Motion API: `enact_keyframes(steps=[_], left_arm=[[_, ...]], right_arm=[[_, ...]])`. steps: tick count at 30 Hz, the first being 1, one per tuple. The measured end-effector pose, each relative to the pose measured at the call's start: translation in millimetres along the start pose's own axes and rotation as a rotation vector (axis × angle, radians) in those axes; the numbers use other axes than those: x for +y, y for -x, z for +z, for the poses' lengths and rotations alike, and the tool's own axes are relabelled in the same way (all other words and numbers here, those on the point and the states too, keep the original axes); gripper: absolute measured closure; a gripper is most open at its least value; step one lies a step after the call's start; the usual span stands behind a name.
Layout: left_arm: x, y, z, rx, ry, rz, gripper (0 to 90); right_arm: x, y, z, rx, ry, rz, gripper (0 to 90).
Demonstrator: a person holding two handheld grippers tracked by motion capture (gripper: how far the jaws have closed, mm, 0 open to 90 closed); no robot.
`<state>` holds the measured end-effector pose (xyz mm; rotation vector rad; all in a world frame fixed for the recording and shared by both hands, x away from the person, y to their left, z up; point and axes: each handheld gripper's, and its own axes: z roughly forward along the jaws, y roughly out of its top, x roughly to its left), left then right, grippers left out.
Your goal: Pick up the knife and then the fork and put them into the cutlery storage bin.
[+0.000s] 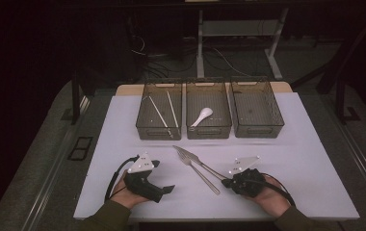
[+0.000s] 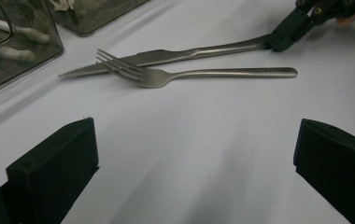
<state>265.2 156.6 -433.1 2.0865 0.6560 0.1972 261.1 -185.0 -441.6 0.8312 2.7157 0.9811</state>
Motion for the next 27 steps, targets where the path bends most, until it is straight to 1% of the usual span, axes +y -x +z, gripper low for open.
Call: enact_keyframes(steps=[1,3,6,7,9,14,19,20,23,25,27], left_arm=[[0.0,0.0,0.0,0.0,0.0,0.0,0.0],[0.0,-0.1,0.3,-0.003,0.0,0.001,0.0],[-0.1,0.0,0.6,-0.006,0.0,0.003,0.0],[0.0,0.1,0.6,-0.006,0.0,0.004,0.0],[0.1,0.0,0.3,-0.007,0.0,0.005,0.0],[0.2,0.5,0.0,-0.013,-0.001,0.014,0.0],[-0.3,0.9,-0.4,-0.015,0.009,0.009,0.0],[-0.3,1.2,-0.6,-0.014,0.014,0.007,0.0],[-0.7,1.8,-1.0,-0.016,0.011,0.01,0.0],[-1.0,2.4,-1.1,-0.014,0.007,0.013,0.0],[-1.3,2.4,-1.2,-0.012,0.007,0.014,0.0]], right_arm=[[-0.6,4.0,-0.9,-0.006,-0.001,0.011,90.0],[-1.6,8.7,-2.1,-0.018,-0.003,0.016,89.9],[-2.2,13.5,-3.8,-0.011,-0.002,0.022,89.9],[-1.8,15.2,-4.8,0.004,0.001,0.016,89.8],[-0.8,18.3,-8.1,0.029,0.015,0.021,89.5],[2.4,29.4,-17.5,0.071,0.035,0.042,70.6],[5.6,38.2,-24.4,0.064,0.071,0.054,54.7],[6.7,39.5,-25.8,0.058,0.082,0.047,53.5],[12.0,43.1,-29.3,0.057,0.083,0.058,49.4],[16.7,46.1,-30.7,0.048,0.094,0.059,45.9],[21.0,48.5,-30.3,0.056,0.083,0.06,44.7]])
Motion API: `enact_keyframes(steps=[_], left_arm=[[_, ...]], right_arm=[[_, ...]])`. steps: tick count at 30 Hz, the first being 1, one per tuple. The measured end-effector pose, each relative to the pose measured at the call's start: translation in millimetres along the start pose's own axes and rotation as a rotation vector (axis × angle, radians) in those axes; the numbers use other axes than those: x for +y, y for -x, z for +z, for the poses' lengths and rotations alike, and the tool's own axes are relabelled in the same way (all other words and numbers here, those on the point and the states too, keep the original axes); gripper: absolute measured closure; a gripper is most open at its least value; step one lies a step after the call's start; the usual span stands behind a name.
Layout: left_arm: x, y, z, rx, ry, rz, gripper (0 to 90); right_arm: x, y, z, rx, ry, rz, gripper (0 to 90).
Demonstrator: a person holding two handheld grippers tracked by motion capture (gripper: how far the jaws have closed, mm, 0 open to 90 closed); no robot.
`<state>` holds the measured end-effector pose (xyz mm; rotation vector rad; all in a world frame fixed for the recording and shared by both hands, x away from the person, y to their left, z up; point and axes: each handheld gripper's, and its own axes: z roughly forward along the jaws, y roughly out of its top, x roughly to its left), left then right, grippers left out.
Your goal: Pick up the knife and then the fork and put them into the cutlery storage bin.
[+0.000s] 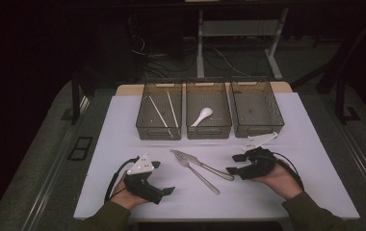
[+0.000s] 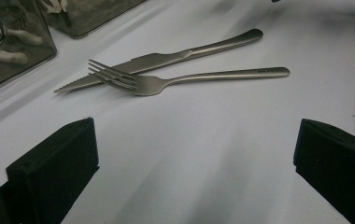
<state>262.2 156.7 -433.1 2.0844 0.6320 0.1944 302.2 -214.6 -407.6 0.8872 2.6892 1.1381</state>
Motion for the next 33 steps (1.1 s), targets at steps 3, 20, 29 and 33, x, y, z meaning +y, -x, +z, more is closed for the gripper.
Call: enact_keyframes(steps=[3,20,29,33], left_arm=[[-0.2,0.4,-0.2,0.0,0.002,-0.003,0.0],[0.3,1.4,1.2,-0.003,0.001,0.0,0.0],[0.3,2.0,1.6,-0.005,0.007,-0.004,0.0],[0.3,2.9,1.8,-0.007,0.008,-0.005,0.0]], right_arm=[[8.5,1.4,0.1,-0.002,-0.009,-0.007,41.4],[55.5,-6.2,40.9,0.019,-0.238,-0.09,52.7],[77.5,-12.2,69.1,0.009,-0.389,-0.148,65.1],[82.2,-15.3,80.0,0.008,-0.434,-0.157,69.3]])
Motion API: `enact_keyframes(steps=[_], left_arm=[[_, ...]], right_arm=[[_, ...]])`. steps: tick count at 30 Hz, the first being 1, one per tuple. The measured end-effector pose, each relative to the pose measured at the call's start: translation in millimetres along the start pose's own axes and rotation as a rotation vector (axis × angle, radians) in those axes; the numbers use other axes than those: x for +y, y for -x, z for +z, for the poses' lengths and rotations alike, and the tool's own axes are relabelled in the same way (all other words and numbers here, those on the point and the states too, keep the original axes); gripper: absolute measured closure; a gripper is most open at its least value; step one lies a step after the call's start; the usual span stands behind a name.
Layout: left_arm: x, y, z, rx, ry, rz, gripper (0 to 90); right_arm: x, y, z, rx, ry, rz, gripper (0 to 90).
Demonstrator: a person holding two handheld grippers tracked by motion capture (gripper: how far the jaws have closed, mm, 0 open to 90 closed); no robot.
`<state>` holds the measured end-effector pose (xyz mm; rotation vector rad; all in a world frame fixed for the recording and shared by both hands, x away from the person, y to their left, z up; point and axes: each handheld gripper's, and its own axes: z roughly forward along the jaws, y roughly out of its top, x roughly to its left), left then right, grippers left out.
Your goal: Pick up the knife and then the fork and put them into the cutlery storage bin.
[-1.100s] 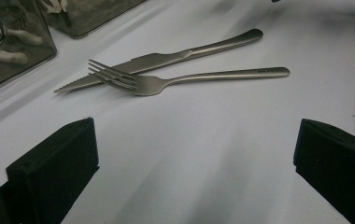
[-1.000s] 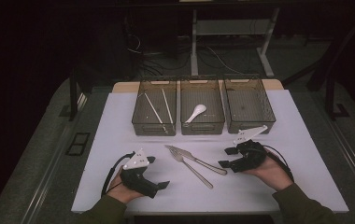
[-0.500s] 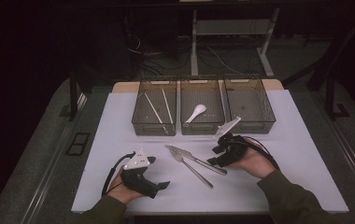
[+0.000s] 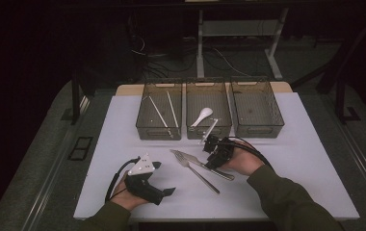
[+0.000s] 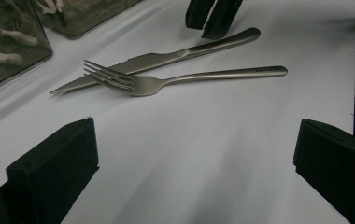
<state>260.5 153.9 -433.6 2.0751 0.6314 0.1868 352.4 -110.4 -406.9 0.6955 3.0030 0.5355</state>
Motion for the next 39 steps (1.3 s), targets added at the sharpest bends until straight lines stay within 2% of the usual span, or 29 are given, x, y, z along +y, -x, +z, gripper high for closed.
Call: enact_keyframes(steps=[5,11,25,33,39], left_arm=[[0.1,-0.1,0.1,-0.001,0.001,0.0,0.0],[0.2,0.2,0.4,-0.004,-0.004,0.008,0.0],[0.4,-1.3,1.4,-0.006,-0.004,0.02,0.0],[0.5,-2.2,1.5,-0.008,-0.005,0.026,0.0],[0.9,-2.1,1.4,-0.01,-0.001,0.027,0.0]], right_arm=[[7.4,-2.6,7.6,0.0,-0.048,-0.014,74.6],[14.6,-3.9,15.6,-0.01,-0.091,-0.027,76.5],[31.2,-7.5,23.3,-0.05,-0.215,-0.007,78.4],[30.7,-6.6,22.4,-0.048,-0.211,0.001,79.9],[23.0,0.1,16.0,-0.019,-0.146,0.023,79.9]])
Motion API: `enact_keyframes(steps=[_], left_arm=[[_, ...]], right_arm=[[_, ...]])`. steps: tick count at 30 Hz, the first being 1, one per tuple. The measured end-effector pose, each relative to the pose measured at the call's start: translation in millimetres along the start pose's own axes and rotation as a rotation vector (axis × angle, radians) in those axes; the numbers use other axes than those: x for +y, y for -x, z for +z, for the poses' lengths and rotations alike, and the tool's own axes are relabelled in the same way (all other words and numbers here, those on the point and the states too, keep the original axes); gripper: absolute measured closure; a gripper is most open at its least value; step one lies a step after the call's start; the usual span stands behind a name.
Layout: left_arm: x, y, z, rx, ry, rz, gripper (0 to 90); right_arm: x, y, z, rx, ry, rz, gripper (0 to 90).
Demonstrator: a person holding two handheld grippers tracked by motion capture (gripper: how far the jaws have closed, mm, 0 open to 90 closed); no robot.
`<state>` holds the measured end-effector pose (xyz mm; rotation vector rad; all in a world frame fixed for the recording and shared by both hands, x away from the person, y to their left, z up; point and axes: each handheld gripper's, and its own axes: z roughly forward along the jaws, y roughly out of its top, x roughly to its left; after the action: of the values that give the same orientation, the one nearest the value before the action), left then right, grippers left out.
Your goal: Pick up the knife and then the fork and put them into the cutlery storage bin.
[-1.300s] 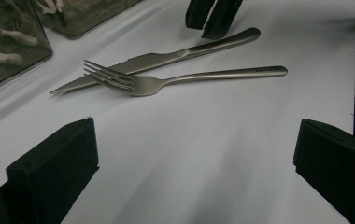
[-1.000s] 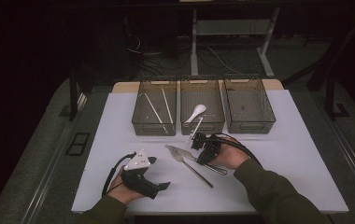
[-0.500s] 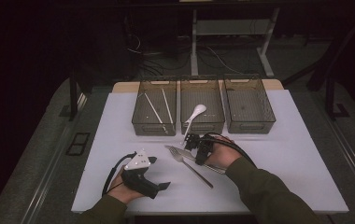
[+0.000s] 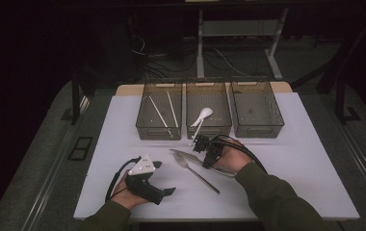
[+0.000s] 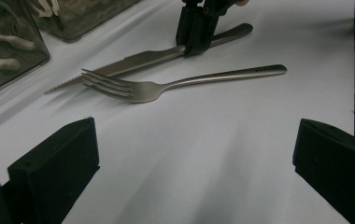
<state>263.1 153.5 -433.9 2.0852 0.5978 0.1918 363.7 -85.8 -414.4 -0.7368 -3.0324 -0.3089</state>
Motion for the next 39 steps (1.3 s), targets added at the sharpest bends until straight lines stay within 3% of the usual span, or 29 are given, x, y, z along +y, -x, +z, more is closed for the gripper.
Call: enact_keyframes(steps=[7,16,20,27,33,39], left_arm=[[0.0,-0.9,0.1,0.003,0.011,-0.003,0.0],[-0.4,-2.9,-1.2,0.005,0.014,0.005,0.0],[-0.3,-4.0,-0.5,0.002,0.014,0.01,0.0],[-1.6,-7.0,-1.7,-0.007,0.031,0.01,0.0],[-2.5,-8.2,-0.5,-0.024,0.029,0.028,0.0],[-3.4,-9.9,-1.6,-0.026,0.041,0.015,0.0]], right_arm=[[-17.8,10.4,-13.6,0.032,0.126,0.033,80.0],[-51.2,20.1,-34.7,0.07,0.355,0.095,80.3],[-65.5,23.6,-40.2,0.079,0.412,0.119,80.3],[-91.9,30.0,-45.4,0.101,0.577,0.154,80.3],[-105.2,37.5,-57.1,0.095,0.683,0.183,80.2],[-117.1,45.0,-70.7,0.083,0.775,0.214,80.2]])
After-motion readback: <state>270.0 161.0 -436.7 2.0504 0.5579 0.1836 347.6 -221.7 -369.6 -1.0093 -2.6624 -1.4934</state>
